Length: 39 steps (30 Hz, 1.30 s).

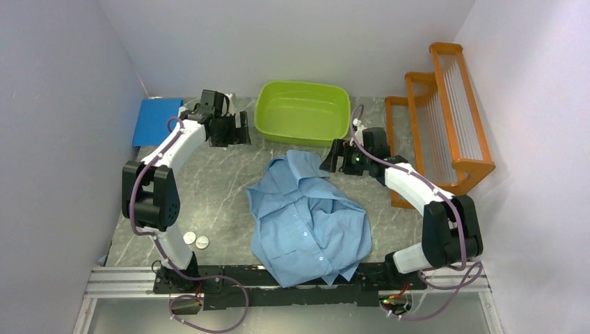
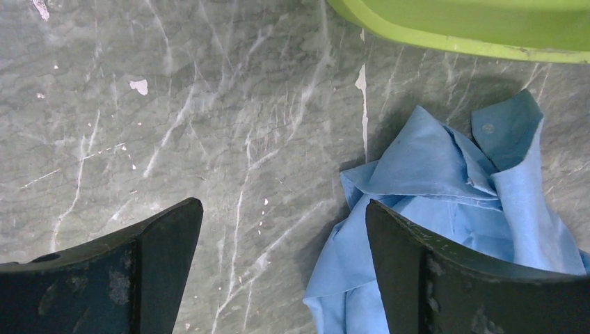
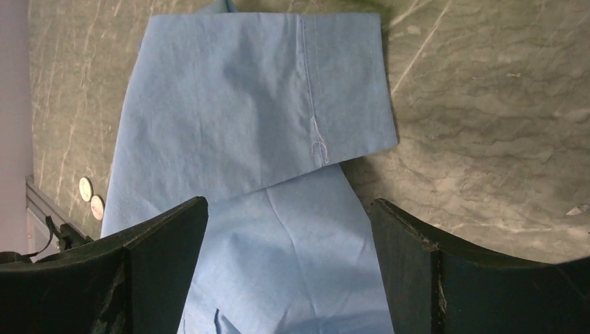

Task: Pin the brooch onto the clothing
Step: Adjust the clothes at the center of the board, then move the bin to the center of the board.

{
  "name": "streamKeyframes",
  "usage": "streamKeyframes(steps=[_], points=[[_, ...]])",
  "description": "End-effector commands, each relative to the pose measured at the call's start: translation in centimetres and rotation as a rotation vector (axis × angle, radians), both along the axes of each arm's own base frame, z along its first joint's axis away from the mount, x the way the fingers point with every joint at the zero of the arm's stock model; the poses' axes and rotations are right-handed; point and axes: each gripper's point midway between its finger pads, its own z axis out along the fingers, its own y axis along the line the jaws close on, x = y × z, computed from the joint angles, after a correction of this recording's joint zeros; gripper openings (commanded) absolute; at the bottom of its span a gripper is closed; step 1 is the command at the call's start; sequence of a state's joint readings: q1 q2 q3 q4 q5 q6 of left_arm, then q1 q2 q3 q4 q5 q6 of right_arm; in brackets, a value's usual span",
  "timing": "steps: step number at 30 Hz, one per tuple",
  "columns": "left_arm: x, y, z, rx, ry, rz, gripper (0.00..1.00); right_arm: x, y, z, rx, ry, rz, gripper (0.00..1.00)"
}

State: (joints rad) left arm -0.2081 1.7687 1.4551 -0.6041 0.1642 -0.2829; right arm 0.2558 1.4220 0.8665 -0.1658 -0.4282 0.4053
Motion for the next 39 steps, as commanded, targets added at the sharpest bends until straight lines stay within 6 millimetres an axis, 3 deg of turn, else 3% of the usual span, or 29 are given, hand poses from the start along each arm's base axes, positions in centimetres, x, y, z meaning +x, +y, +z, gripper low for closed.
streamKeyframes(steps=[1,10,24,29,34,39], points=[[1.5,-0.7,2.8,-0.037,-0.073,-0.009,0.92,3.0,-0.2,2.4,0.030,-0.083,-0.046,0.91],[1.3,-0.4,3.9,-0.032,-0.108,-0.003,0.93,8.4,-2.6,1.5,0.009,-0.059,-0.119,0.94],[1.1,0.5,5.8,0.004,-0.160,0.005,0.93,20.4,-7.7,-1.5,-0.275,-0.009,-0.359,0.96],[1.0,0.9,6.9,0.017,-0.198,0.013,0.93,23.4,-5.9,-1.4,-0.243,-0.047,-0.257,0.96],[0.8,0.9,7.6,0.005,-0.216,0.011,0.93,24.5,-1.9,-1.9,-0.161,-0.069,-0.065,0.95],[0.6,1.1,7.8,0.004,-0.224,0.014,0.93,25.5,2.3,-1.3,-0.195,-0.154,0.054,0.95]])
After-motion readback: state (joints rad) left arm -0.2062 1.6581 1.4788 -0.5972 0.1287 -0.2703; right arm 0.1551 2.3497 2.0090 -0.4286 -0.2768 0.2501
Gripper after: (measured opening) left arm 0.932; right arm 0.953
